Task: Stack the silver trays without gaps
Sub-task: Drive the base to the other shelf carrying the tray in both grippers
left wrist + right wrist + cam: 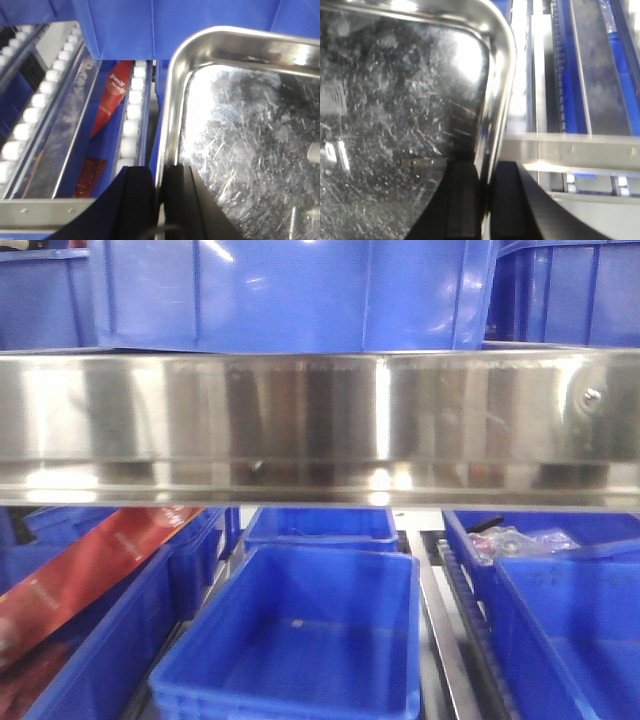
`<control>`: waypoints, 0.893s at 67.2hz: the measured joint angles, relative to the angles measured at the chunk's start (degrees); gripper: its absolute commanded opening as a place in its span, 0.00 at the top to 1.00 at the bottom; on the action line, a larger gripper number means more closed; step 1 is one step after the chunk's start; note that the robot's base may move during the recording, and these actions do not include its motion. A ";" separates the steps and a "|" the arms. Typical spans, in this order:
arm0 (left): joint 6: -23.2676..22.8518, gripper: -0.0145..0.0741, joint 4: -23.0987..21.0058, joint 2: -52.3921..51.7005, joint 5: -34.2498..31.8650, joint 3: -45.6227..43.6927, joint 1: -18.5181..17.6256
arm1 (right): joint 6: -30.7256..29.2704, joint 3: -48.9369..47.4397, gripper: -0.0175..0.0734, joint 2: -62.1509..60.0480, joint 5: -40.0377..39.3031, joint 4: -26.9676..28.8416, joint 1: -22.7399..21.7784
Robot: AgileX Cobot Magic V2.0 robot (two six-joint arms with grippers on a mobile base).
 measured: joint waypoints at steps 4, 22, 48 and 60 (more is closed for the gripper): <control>0.10 0.86 0.42 0.11 -0.26 0.00 -0.15 | 0.11 0.00 0.82 0.00 0.00 0.00 0.00; 0.10 0.86 1.26 0.33 -0.38 0.00 -0.15 | 0.23 0.00 0.82 0.00 -0.01 0.00 0.00; 0.10 0.86 1.54 0.33 -0.38 0.00 -0.15 | 0.23 0.00 0.82 0.00 -0.20 0.00 0.00; 0.10 0.86 1.66 0.33 -0.38 0.00 -0.15 | 0.23 0.00 0.82 0.00 -0.20 0.00 0.00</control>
